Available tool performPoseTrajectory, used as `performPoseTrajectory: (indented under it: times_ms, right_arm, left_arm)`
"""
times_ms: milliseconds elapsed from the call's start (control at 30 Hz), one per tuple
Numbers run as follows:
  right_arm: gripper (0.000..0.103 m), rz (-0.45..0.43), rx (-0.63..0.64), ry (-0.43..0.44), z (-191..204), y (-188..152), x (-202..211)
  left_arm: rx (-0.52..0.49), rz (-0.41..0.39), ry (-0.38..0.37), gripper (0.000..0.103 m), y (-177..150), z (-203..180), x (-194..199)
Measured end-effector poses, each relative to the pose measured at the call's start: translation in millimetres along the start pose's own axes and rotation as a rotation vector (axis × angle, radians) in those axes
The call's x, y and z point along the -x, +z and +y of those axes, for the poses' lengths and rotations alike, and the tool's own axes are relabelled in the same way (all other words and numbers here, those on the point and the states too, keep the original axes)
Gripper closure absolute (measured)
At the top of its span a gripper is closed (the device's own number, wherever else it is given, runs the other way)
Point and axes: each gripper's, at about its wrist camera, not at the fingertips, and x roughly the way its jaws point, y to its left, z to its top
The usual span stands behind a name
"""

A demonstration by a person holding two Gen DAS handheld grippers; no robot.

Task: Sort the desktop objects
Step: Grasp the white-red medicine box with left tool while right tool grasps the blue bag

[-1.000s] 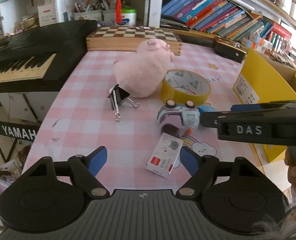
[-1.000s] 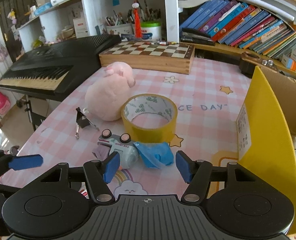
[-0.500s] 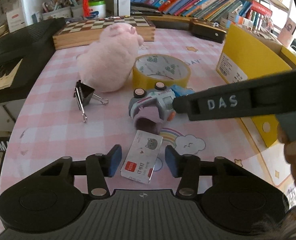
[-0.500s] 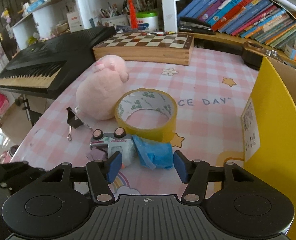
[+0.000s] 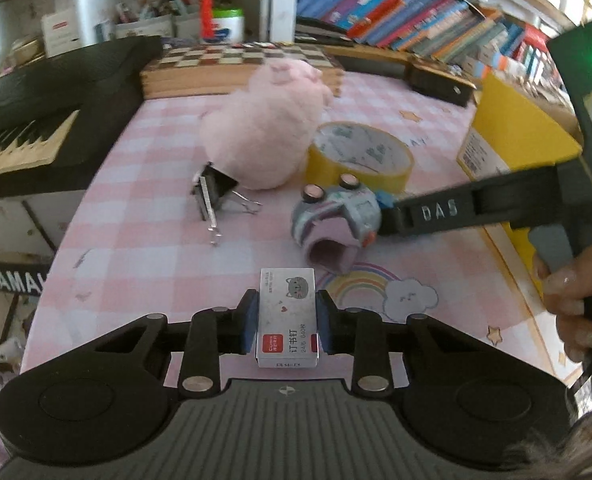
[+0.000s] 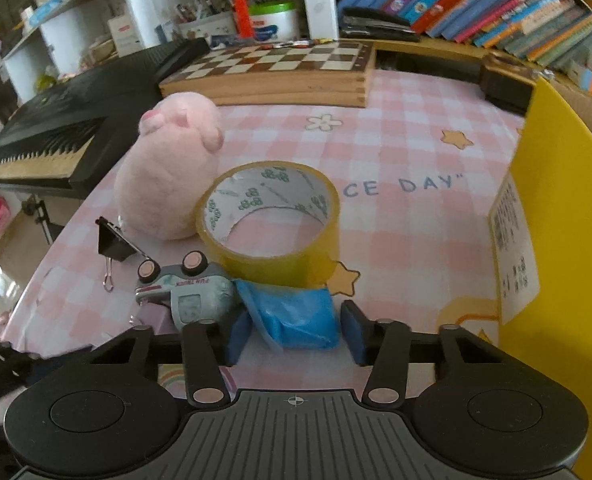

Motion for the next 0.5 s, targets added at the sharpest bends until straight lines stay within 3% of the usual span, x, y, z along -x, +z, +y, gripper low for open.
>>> performPoseTrajectory:
  times_ms: [267, 500]
  right_arm:
    - [0.061, -0.058, 0.04, -0.008, 5, -2, 23]
    - [0.061, -0.134, 0.015, 0.013, 4, -5, 66]
  left_arm:
    - [0.067, -0.045, -0.024, 0.075, 7, 10, 14]
    - [0.063, -0.116, -0.058, 0.075, 17, 10, 44]
